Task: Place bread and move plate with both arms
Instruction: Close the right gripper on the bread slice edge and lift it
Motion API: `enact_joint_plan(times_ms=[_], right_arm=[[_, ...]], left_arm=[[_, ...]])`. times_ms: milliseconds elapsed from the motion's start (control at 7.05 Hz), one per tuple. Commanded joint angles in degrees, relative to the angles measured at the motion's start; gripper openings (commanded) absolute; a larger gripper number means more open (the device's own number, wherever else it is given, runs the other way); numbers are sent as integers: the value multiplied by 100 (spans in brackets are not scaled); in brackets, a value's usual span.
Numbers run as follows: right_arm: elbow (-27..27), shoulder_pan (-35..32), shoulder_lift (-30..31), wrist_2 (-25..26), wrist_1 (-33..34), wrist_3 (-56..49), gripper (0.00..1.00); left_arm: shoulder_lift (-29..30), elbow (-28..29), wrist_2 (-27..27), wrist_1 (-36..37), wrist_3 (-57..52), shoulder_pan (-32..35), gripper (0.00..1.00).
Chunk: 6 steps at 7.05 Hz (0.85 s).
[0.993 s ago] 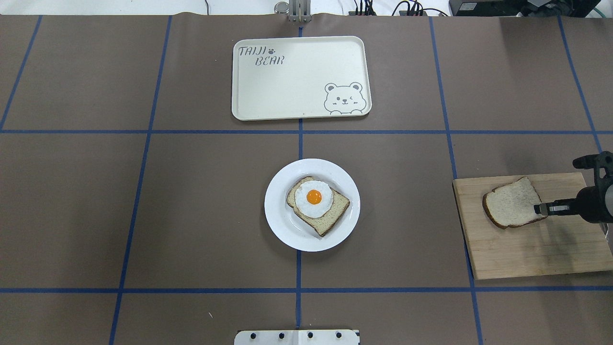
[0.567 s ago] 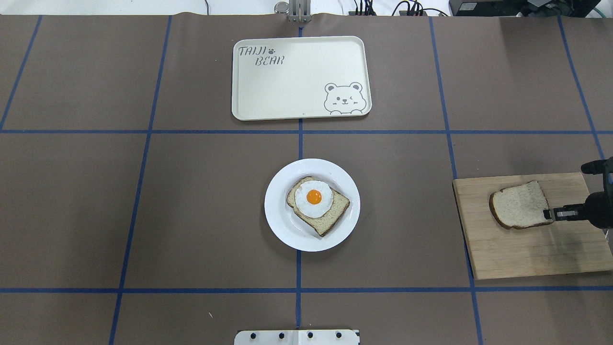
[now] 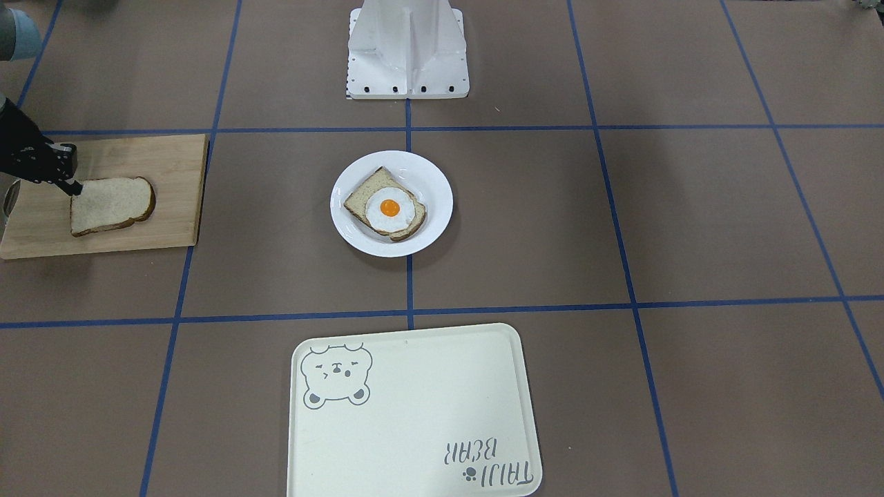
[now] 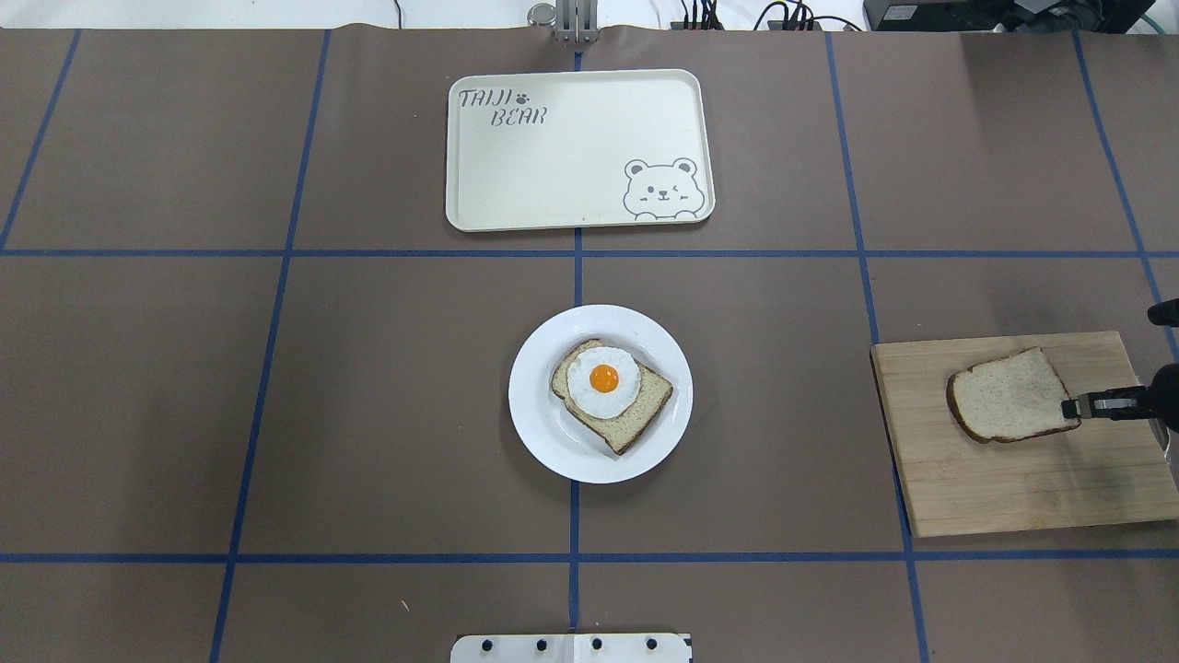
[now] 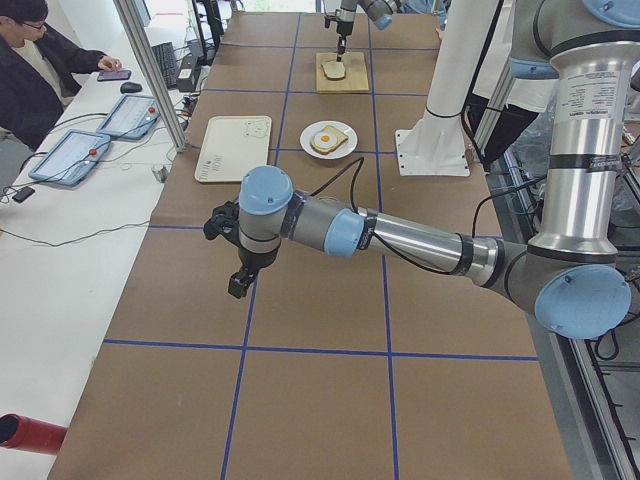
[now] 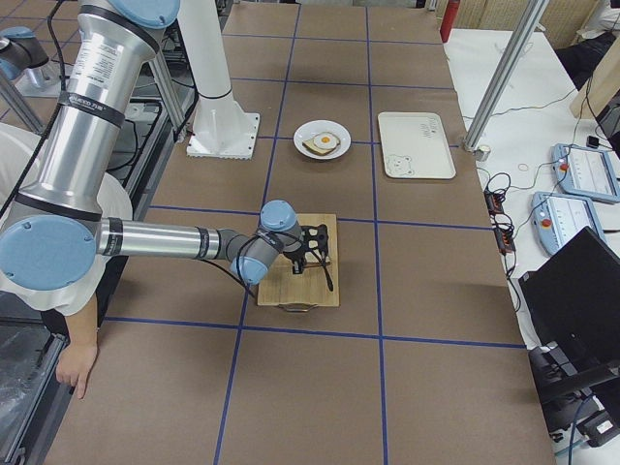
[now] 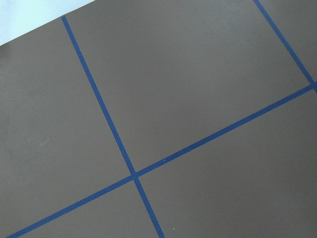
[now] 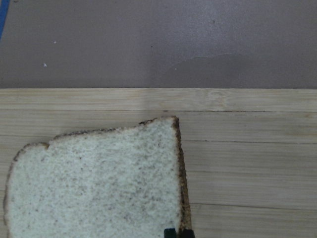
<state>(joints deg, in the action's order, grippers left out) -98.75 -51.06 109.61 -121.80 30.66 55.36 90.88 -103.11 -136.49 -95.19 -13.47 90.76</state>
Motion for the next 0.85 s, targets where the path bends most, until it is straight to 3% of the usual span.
enact_joint_plan(times_ms=[0, 426, 709], right_arm=[[-108, -396, -53, -528, -8, 349, 0], [-782, -396, -272, -547, -8, 1725, 0], [-1040, -370, -938, -468, 10, 3229, 0]], left_arm=[[0, 1, 0, 0, -7, 3, 99], [0, -8, 0, 0, -7, 3, 99], [-96, -43, 0, 0, -7, -5, 99]])
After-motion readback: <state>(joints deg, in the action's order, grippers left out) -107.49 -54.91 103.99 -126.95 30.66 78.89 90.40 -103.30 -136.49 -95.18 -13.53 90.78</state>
